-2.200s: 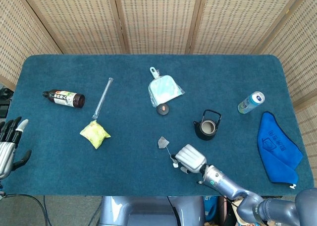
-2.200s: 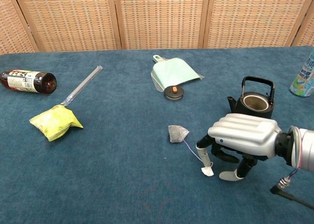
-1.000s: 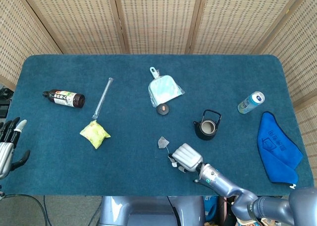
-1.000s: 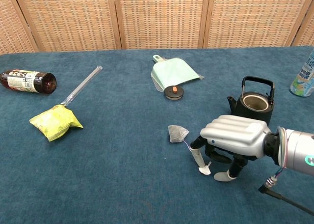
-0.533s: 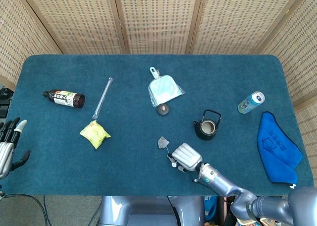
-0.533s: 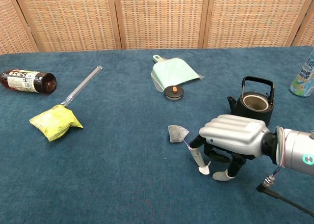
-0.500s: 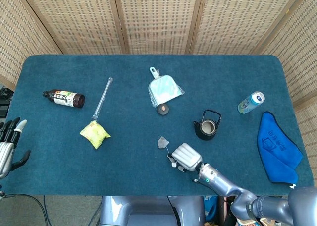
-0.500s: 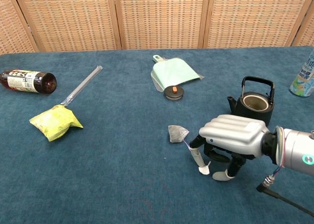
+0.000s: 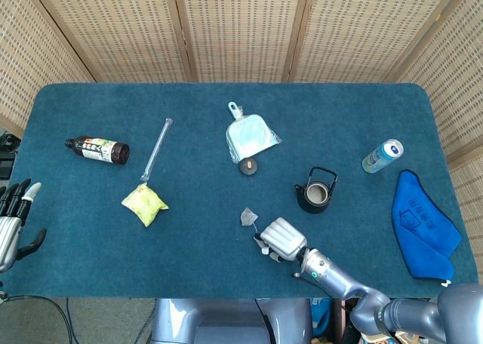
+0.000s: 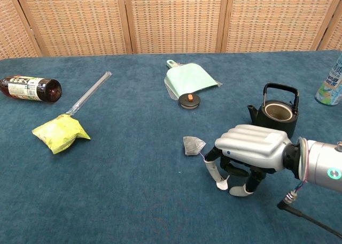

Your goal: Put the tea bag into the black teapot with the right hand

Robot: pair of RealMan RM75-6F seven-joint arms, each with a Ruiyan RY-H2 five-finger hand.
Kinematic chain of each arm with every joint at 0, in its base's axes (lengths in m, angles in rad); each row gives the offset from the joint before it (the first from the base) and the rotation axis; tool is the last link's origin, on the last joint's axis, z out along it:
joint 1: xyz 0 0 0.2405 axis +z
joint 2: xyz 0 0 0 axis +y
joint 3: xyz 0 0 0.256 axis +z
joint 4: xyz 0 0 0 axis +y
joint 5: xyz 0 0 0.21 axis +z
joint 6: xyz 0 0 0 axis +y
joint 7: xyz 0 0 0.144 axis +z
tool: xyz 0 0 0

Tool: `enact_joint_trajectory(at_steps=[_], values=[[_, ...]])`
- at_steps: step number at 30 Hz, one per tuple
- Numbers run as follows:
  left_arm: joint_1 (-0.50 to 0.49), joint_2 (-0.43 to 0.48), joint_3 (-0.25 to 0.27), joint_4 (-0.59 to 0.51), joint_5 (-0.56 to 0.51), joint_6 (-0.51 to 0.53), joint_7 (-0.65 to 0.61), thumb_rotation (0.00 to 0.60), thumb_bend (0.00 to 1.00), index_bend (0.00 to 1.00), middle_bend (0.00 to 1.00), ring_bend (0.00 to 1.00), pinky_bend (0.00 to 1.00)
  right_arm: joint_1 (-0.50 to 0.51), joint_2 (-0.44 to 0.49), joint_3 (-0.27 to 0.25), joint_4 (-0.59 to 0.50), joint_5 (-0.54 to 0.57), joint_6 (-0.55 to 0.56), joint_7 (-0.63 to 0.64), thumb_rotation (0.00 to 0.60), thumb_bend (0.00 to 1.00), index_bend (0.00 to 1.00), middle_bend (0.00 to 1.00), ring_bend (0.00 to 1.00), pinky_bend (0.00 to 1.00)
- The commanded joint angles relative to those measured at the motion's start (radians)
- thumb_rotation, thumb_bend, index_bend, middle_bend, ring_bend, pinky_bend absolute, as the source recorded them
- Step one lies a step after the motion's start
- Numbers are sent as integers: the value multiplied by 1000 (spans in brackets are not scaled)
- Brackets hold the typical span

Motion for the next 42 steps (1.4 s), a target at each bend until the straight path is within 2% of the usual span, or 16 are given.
enact_joint_trajectory(at_steps=[1, 8, 29, 36, 42], values=[[0, 0, 0, -1, 0, 0, 1, 600, 377, 0, 0, 0, 0, 0, 0, 0, -1, -1, 2, 1, 600, 584, 569, 923, 959, 989], [-1, 3, 1, -4, 1, -2, 4, 600, 377, 0, 0, 0, 0, 0, -4, -1, 0, -3, 7, 9, 600, 585, 606, 927, 960, 989], [-1, 1, 1, -1, -3, -6, 0, 600, 377, 0, 0, 0, 0, 1, -14, 1, 11, 3, 8, 15, 600, 664, 607, 928, 961, 989], [-2, 0, 1, 1, -3, -7, -1, 600, 377, 0, 0, 0, 0, -1, 6, 25, -12, 5, 41, 41, 600, 671, 606, 928, 961, 989], [-6, -2, 1, -4, 2, -9, 3, 600, 377, 0, 0, 0, 0, 8, 62, 56, -72, 2, 67, 63, 600, 671, 607, 928, 961, 989]])
